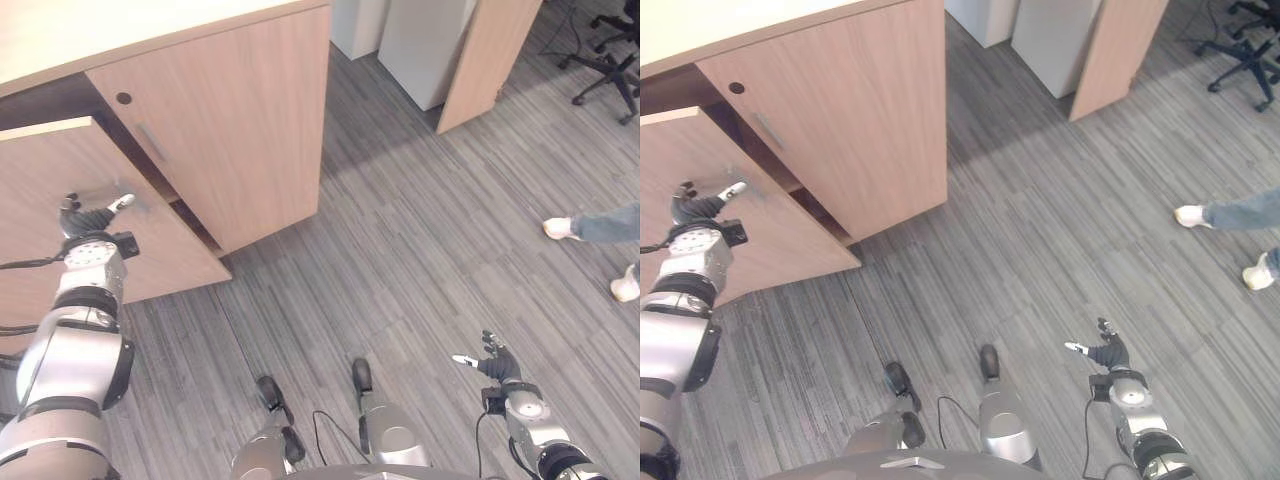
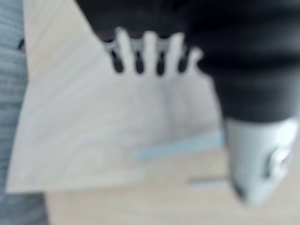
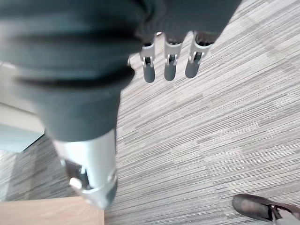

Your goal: Put the empty folder in the office cabinet

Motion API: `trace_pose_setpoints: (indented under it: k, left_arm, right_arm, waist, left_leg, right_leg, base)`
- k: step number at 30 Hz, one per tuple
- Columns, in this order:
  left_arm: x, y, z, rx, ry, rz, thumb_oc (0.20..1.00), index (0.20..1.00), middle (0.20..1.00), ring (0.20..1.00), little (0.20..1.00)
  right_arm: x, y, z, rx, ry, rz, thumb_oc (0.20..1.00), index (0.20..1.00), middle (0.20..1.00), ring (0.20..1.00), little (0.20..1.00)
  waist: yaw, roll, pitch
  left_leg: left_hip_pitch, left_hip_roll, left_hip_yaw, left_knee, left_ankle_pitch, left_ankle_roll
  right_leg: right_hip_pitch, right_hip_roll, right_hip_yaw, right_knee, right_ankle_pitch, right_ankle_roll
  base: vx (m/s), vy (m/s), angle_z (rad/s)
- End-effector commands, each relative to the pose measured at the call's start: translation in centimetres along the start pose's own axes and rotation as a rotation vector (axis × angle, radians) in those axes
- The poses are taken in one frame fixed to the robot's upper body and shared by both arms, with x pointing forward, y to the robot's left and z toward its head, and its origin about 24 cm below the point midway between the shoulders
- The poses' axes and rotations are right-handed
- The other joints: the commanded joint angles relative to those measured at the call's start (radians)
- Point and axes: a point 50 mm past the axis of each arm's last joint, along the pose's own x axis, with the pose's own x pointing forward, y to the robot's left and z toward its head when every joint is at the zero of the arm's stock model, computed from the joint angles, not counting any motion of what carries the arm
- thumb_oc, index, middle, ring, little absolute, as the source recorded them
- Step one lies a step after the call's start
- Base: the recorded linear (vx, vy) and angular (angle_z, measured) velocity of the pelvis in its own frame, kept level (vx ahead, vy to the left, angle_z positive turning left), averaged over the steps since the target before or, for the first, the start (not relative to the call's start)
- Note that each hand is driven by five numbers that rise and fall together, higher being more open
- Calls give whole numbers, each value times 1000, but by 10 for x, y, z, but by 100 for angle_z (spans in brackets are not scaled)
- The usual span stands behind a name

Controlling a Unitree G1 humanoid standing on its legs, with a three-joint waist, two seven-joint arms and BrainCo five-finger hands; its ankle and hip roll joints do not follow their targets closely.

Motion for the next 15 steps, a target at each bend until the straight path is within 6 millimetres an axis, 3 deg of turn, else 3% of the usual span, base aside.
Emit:
trace_pose_setpoints:
  k: [1, 2, 3, 5, 7, 11, 12, 15]
  left_arm:
    - [-14, -11, -50, 4, 103, -106, 1000, 1000, 1000, 1000, 1000]
    - [-14, -11, -50, 4, 103, -106, 1000, 1000, 1000, 1000, 1000]
    - [-22, -19, -71, -14, 146, -140, 1000, 1000, 1000, 1000, 1000]
    - [-62, -45, -143, -17, 308, -213, 1000, 1000, 1000, 1000, 1000]
    - [-96, -51, -187, -49, 431, -240, 1000, 1000, 1000, 1000, 1000]
    - [-153, -31, -246, -30, 641, -246, 1000, 1000, 1000, 1000, 1000]
    - [-153, -31, -246, -30, 641, -246, 1000, 1000, 1000, 1000, 1000]
    - [-185, -32, -271, 18, 770, -288, 1000, 1000, 1000, 1000, 1000]
  right_arm:
    - [2, -13, 19, -41, -89, -51, 1000, 1000, 1000, 1000, 1000]
    - [2, -13, 19, -41, -89, -51, 1000, 1000, 1000, 1000, 1000]
    - [2, -9, 18, -58, -90, -39, 1000, 1000, 1000, 1000, 1000]
    - [0, 1, 14, -77, -82, 7, 1000, 1000, 1000, 1000, 1000]
    - [-2, 10, 6, -66, -47, 38, 1000, 1000, 1000, 1000, 1000]
    - [-5, 28, -15, -52, 39, 120, 1000, 1000, 1000, 1000, 1000]
    - [-5, 28, -15, -52, 39, 120, 1000, 1000, 1000, 1000, 1000]
    - [-8, 46, -30, -74, 83, 187, 1000, 1000, 1000, 1000, 1000]
  waist:
    - [49, 20, 22]
    - [49, 20, 22]
    - [58, 22, 20]
    - [96, 22, 5]
    - [124, 25, -7]
    - [183, 32, -35]
    - [183, 32, -35]
    - [205, 29, -66]
  left_leg:
    - [89, -4, -55, 78, -222, 5]
    - [89, -4, -55, 78, -222, 5]
    - [95, -8, -65, 75, -220, 7]
    - [98, -21, -94, 71, -199, 19]
    - [109, -35, -124, 66, -202, 30]
    - [132, -41, -168, 52, -202, 47]
    - [132, -41, -168, 52, -202, 47]
    - [146, -52, -246, 27, -200, 52]
  right_leg:
    - [-49, -27, -1, 83, -89, 75]
    - [-49, -27, -1, 83, -89, 75]
    - [-41, -29, -6, 86, -92, 75]
    - [-24, -35, -27, 99, -86, 65]
    - [-6, -44, -45, 117, -97, 67]
    - [23, -48, -92, 177, -134, 54]
    - [23, -48, -92, 177, -134, 54]
    - [56, 22, -52, 166, -175, 21]
  base:
    - [0, -69, 9]
    - [19, -68, 12]
    - [-21, -109, 17]
    - [7, -146, 28]
    - [56, -82, 32]
    - [69, -103, 56]
    - [58, -102, 32]
    - [100, -178, 32]
